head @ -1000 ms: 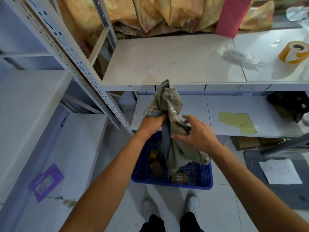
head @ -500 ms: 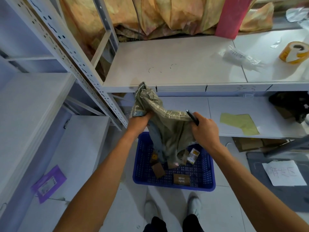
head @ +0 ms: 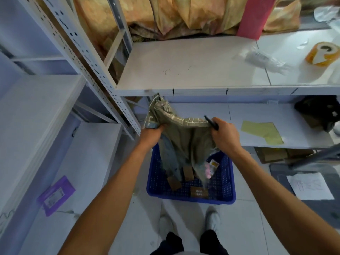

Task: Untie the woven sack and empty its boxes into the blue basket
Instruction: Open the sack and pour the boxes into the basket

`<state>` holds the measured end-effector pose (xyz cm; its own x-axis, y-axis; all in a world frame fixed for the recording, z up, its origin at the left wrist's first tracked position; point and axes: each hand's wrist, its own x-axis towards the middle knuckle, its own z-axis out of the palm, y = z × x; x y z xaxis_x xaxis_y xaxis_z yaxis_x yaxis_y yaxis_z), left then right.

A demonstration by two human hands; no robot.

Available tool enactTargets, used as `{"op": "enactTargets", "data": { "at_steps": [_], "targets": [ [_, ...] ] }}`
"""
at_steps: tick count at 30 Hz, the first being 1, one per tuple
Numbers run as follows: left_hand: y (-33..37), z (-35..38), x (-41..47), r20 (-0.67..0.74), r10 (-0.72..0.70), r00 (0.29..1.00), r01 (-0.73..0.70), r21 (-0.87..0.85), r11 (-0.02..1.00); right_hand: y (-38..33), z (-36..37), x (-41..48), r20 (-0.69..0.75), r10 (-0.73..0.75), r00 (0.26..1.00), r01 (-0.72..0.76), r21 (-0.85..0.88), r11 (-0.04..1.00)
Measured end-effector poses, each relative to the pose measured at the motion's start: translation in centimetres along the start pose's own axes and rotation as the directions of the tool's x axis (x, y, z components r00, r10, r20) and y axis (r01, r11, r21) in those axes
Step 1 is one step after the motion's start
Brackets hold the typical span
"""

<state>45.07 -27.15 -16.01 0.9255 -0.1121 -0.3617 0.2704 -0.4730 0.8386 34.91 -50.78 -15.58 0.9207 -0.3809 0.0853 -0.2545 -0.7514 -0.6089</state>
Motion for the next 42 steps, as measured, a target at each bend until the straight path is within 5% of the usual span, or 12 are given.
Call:
{"op": "enactTargets", "data": {
  "at_steps": [2, 5, 9, 12, 15, 18, 21, 24, 32, 35, 39, 42],
  "targets": [
    [0.8, 0.1, -0.4, 0.011, -0.012, 1.0, 0.012, -0.021, 1.0, 0.0, 0.0, 0.1, -0.076, 0.0, 0.997, 0.002, 0.026, 1.0],
    [0.4, 0.3, -0.9, 0.027, 0.006, 1.0, -0.006, 0.017, 1.0, 0.5, 0.1, 0.1, 0.039, 0.033, 0.999, -0.03, -0.072, 0.997],
    [1.2, 0.0, -1.6, 0.021, 0.016, 1.0, -0.015, -0.056, 0.998, -0.1, -0.7, 0.0, -0.104, 0.001, 0.995, 0.001, 0.012, 1.0],
    [0.3, 0.0, -1.5, 0.061, 0.017, 0.998, -0.016, -0.012, 1.0, -0.6, -0.9, -0.5, -0.003, -0.004, 1.0, 0.004, -0.028, 1.0],
    [0.9, 0.0, -1.5, 0.031, 0.039, 0.999, -0.038, -0.041, 0.998, -1.1, -1.3, -0.4, -0.15, -0.028, 0.988, 0.034, 0.04, 0.999],
    [0.0, -0.1, -1.6, 0.055, 0.02, 0.998, -0.022, 0.042, 0.999, -1.3, -0.9, -0.8, 0.027, 0.009, 1.0, -0.009, 0.003, 1.0],
    [-0.1, -0.4, -1.8, 0.019, -0.018, 1.0, 0.019, -0.044, 0.999, -1.2, -0.5, -0.8, -0.003, 0.049, 0.999, -0.049, 0.098, 0.994],
    [-0.8, -0.5, -2.0, 0.073, -0.027, 0.997, 0.024, 0.046, 0.999, -1.4, -0.5, -0.6, 0.099, 0.037, 0.994, -0.035, -0.02, 0.999],
    [-1.6, -1.5, -2.7, 0.071, -0.004, 0.997, 0.003, 0.015, 1.0, -0.9, 0.1, -0.7, 0.085, 0.041, 0.996, -0.038, -0.04, 0.998],
    [-1.4, -2.1, -2.6, 0.106, 0.006, 0.994, 0.007, -0.124, 0.992, -0.4, 0.0, -0.7, -0.032, 0.034, 0.999, -0.033, 0.03, 0.999],
    [-2.4, -2.3, -2.2, 0.107, -0.006, 0.994, -0.004, 0.087, 0.996, -0.3, -0.3, -0.8, 0.076, 0.061, 0.995, -0.058, -0.044, 0.997],
    [-2.1, -2.5, -2.7, 0.137, -0.01, 0.99, 0.007, 0.024, 1.0, 1.0, -0.9, -0.8, 0.056, 0.102, 0.993, -0.105, 0.047, 0.993]
  ]
}}
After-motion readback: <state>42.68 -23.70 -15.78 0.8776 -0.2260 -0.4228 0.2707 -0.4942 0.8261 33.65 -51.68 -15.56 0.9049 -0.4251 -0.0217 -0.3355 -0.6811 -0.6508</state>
